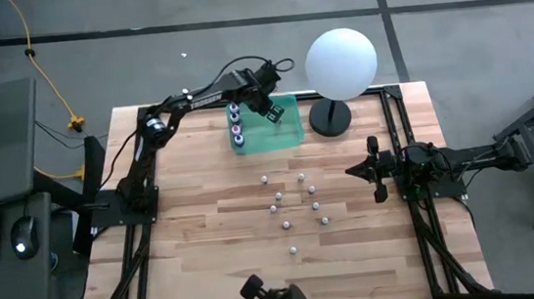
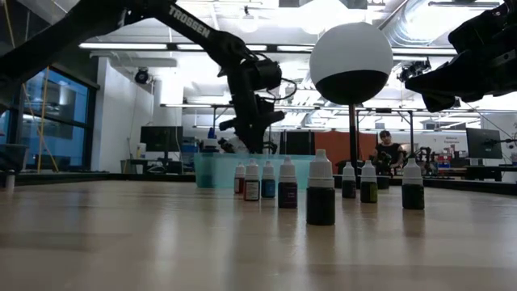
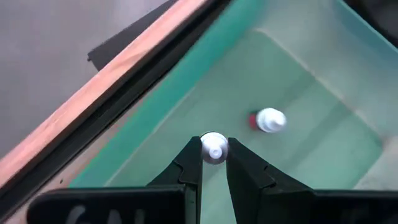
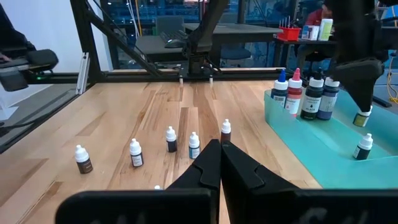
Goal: Pick & Place food coloring
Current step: Put the small light green food coloring bottle into the green bin
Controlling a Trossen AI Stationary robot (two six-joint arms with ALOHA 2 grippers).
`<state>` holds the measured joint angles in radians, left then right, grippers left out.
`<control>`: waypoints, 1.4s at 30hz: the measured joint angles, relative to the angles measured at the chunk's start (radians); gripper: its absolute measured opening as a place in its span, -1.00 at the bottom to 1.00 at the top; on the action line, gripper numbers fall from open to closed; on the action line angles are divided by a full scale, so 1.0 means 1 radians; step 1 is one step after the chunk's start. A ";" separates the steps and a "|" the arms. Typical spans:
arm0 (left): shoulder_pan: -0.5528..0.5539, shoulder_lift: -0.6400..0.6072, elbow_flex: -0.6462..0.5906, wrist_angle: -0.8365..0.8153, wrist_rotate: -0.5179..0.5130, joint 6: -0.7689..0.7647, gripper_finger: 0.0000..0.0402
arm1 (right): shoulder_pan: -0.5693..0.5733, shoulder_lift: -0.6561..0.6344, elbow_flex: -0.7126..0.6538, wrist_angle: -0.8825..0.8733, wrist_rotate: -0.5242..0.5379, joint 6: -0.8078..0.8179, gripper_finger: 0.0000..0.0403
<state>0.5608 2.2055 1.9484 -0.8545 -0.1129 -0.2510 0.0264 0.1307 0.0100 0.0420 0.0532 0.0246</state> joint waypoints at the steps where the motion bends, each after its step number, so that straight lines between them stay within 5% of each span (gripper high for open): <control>1: 0.008 0.000 0.000 -0.001 0.012 -0.021 -0.79 | 0.000 0.000 0.000 0.000 0.000 0.000 -1.00; 20: 0.102 0.000 -0.001 -0.086 0.062 0.044 -0.79 | 0.000 0.000 0.000 0.000 0.000 -0.003 -1.00; 30: 0.092 0.049 -0.002 -0.063 0.178 0.090 -0.79 | 0.000 0.000 0.000 0.000 0.000 -0.003 -1.00; 42: 0.073 0.070 -0.001 -0.033 0.200 0.117 -0.77 | 0.000 0.000 0.000 0.000 0.000 -0.004 -1.00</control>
<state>0.6339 2.2753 1.9472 -0.8871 0.0874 -0.1343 0.0264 0.1307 0.0097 0.0418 0.0532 0.0205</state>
